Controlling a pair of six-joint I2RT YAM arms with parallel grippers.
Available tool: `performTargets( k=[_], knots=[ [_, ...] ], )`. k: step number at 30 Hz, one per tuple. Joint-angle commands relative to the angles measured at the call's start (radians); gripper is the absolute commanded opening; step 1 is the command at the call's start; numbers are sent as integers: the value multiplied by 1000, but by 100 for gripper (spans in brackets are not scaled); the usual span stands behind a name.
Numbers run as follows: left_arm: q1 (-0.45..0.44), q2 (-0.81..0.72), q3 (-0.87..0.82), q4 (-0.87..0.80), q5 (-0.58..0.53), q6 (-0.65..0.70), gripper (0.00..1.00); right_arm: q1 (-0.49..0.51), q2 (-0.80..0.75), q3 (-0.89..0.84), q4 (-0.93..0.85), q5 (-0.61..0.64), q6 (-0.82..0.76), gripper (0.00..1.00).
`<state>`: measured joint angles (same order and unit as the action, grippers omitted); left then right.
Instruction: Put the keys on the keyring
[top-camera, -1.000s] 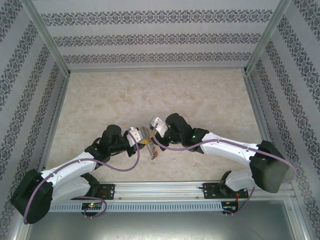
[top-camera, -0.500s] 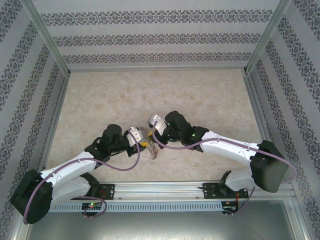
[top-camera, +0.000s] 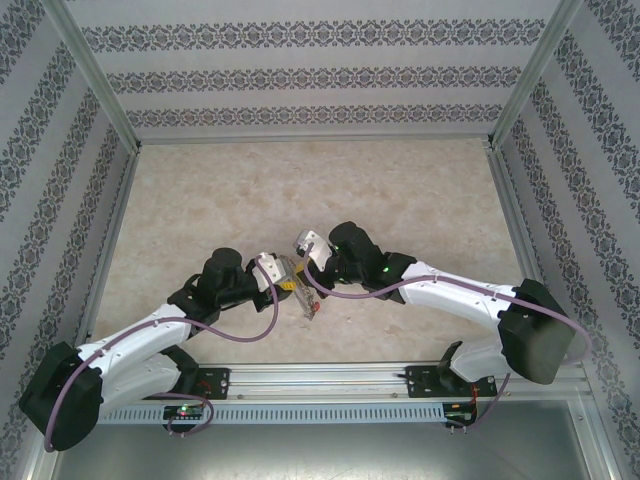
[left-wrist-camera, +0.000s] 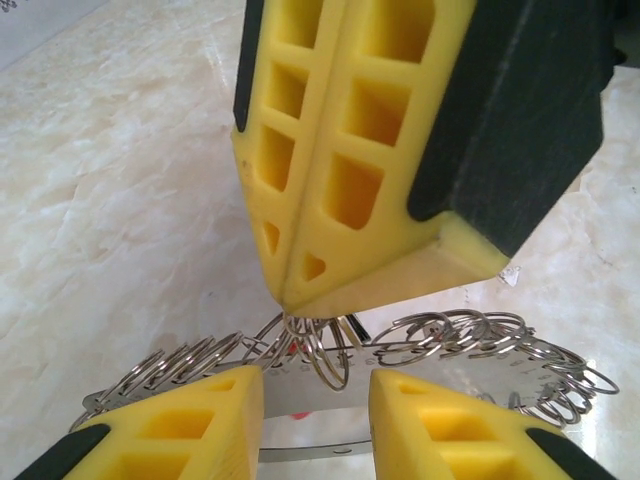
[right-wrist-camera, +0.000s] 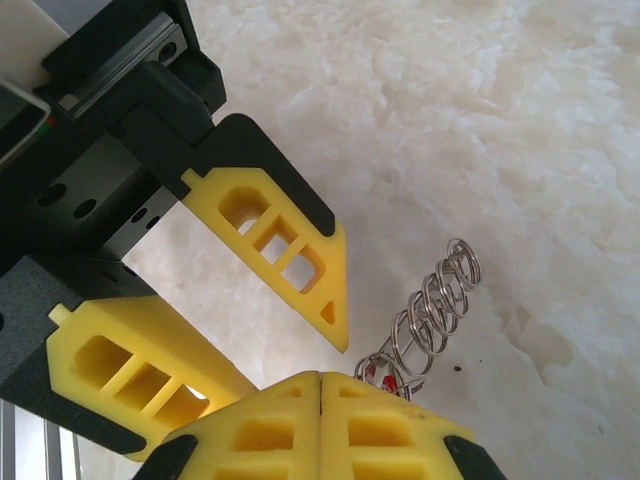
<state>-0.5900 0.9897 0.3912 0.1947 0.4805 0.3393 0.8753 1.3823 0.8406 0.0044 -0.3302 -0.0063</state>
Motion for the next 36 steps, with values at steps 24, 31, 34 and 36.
performTargets(
  k=[24,31,34,36],
  knots=[
    [-13,36,57,-33,27,33,26,14,-8,32,26,-30,-31,0],
    [-13,33,58,-23,27,30,22,15,-11,29,20,-30,-31,0],
    [-13,33,56,-21,27,30,13,14,-14,26,22,-27,-33,0],
    [-13,33,56,-21,28,30,9,14,-14,26,20,-24,-32,0]
  ],
)
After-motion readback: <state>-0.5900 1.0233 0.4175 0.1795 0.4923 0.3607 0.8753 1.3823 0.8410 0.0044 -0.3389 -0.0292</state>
